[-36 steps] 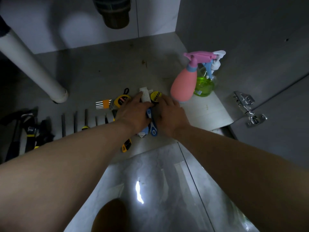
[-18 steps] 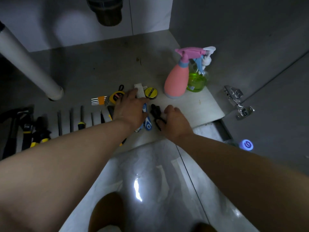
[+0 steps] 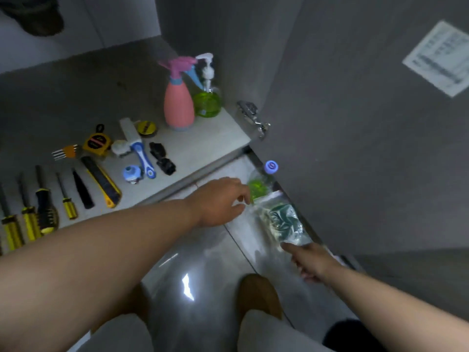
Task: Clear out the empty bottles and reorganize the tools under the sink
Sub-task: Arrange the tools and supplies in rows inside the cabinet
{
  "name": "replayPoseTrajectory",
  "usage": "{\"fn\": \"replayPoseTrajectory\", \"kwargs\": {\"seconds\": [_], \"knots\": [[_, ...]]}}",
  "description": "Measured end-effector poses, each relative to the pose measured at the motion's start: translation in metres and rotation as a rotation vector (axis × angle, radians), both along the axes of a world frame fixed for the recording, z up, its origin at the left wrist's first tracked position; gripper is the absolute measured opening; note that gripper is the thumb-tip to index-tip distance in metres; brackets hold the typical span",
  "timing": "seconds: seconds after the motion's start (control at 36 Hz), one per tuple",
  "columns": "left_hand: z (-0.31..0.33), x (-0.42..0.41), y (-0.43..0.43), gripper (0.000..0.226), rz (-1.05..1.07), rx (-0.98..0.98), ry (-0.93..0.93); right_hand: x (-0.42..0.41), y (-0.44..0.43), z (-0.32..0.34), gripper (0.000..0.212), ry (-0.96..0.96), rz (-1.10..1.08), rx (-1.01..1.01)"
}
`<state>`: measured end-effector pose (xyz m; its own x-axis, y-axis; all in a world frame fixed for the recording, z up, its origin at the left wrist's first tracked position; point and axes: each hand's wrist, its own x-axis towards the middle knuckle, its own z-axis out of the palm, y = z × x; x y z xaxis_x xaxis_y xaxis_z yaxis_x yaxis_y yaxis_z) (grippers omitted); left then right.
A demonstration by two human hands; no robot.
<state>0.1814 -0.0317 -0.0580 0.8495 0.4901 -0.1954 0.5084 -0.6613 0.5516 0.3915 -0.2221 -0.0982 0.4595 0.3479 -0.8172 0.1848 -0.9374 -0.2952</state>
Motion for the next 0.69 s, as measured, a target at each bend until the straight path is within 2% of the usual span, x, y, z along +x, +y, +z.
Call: {"fn": "replayPoseTrajectory", "kwargs": {"seconds": [0.06,0.11,0.17,0.22,0.28,0.33,0.44,0.56,0.64,0.69], "knots": [[-0.008,0.008,-0.014,0.02,0.029,-0.179,0.061,0.005,-0.02,-0.011,0.067,0.099,-0.308,0.008],[-0.014,0.011,-0.023,0.021,0.049,-0.308,0.134,0.007,-0.027,-0.021,0.067,0.262,-0.504,0.102],[-0.019,0.012,-0.026,0.022,0.05,-0.38,0.224,0.008,-0.018,-0.028,0.066,0.353,-0.601,0.179],[-0.023,0.011,-0.028,0.025,0.088,-0.437,0.289,0.006,-0.006,-0.038,0.074,0.348,-0.639,0.224],[-0.029,0.01,-0.029,0.026,0.137,-0.477,0.302,0.003,0.007,-0.045,0.087,0.363,-0.722,0.267],[-0.034,0.006,-0.03,0.025,0.197,-0.513,0.286,0.001,0.019,-0.051,0.091,0.404,-0.813,0.281],[-0.042,-0.002,-0.033,0.022,0.295,-0.596,0.291,-0.003,0.029,-0.059,0.087,0.43,-0.817,0.29],[-0.044,-0.007,-0.033,0.023,0.341,-0.65,0.325,-0.007,0.025,-0.062,0.068,0.518,-0.849,0.342],[-0.043,-0.01,-0.032,0.022,0.408,-0.708,0.313,-0.012,0.012,-0.055,0.054,0.58,-0.785,0.322],[-0.039,-0.01,-0.03,0.023,0.444,-0.724,0.307,-0.015,0.0,-0.051,0.056,0.59,-0.712,0.286]]}}
